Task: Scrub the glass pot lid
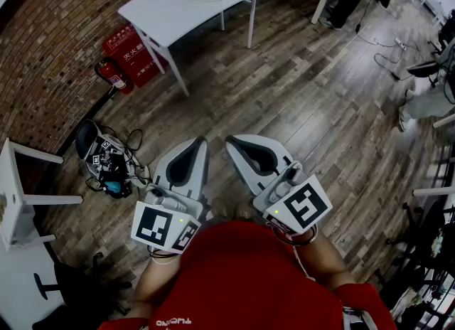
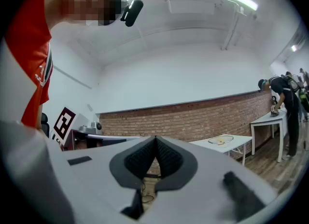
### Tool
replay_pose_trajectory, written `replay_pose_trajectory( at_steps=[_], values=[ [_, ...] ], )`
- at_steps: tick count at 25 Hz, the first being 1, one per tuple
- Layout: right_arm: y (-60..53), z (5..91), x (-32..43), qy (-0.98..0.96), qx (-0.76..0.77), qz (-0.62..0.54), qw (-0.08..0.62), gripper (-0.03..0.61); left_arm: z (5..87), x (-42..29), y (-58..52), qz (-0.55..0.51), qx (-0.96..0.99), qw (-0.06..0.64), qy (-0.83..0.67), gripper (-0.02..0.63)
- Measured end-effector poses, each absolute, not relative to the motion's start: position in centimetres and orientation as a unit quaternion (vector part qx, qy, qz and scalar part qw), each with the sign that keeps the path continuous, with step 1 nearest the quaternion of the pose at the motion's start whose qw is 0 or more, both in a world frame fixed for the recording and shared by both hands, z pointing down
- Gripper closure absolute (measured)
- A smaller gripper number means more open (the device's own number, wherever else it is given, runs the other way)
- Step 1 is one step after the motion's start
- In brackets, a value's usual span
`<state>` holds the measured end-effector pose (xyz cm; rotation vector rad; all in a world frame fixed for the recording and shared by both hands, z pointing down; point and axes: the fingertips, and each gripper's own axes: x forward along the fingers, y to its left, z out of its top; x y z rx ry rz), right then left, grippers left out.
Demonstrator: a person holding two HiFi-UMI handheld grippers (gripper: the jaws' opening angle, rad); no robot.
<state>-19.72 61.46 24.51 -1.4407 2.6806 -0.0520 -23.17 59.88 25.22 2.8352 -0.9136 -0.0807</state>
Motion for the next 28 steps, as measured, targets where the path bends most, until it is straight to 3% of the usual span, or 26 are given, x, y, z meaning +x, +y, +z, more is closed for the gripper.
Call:
replay_pose_trajectory(
  at_steps=[28],
  values=[
    [61.1,24.4,-14.1,0.883,-0.466,-0.015,0.053,0.548,24.9,-20.4,58.6,-0.037,0.938,0.075,-0.337,0.597]
  ],
)
